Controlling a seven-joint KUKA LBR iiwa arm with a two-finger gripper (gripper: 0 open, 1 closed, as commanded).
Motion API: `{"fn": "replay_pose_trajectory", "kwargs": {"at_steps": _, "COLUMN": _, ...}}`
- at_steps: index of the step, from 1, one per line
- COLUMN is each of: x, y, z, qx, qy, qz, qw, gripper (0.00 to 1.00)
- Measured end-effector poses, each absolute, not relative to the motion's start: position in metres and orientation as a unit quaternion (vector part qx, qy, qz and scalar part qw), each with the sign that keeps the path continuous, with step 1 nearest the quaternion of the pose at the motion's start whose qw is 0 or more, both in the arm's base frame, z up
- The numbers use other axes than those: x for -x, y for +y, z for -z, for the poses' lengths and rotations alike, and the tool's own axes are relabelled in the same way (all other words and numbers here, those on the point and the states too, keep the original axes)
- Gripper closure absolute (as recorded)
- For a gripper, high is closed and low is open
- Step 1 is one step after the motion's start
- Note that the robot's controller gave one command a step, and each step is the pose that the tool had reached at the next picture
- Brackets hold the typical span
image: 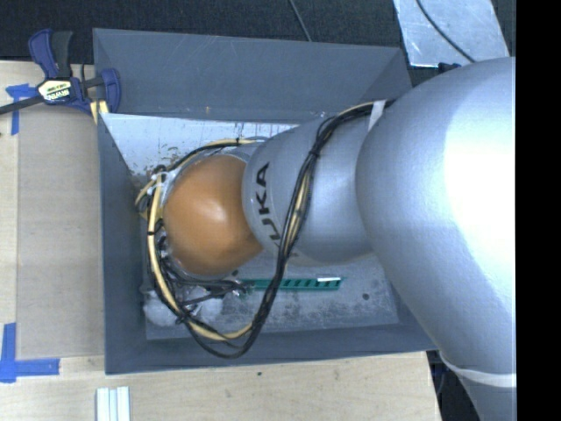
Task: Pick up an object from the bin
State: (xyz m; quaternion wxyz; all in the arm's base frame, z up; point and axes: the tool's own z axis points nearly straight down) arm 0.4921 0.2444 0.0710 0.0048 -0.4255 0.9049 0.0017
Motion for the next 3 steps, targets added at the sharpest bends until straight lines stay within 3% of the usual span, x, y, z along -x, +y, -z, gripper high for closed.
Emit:
{"fn": "replay_pose_trajectory", "kwargs": {"at_steps": 1, "x": -0.489, "y": 0.243, "z": -0.092, "qx": 0.427, "qy": 0.904, "qz": -0.002, "qw": -0.001, "gripper": 1.00}}
{"fn": "replay_pose_trajectory", "kwargs": {"at_steps": 2, "x": -0.492, "y": 0.245, "z": -0.118, "qx": 0.427, "qy": 0.904, "qz": -0.002, "qw": 0.006, "gripper": 1.00}}
{"fn": "replay_pose_trajectory", "kwargs": {"at_steps": 3, "x": -0.490, "y": 0.244, "z": -0.128, "qx": 0.426, "qy": 0.905, "qz": -0.002, "qw": 0.001, "gripper": 1.00}}
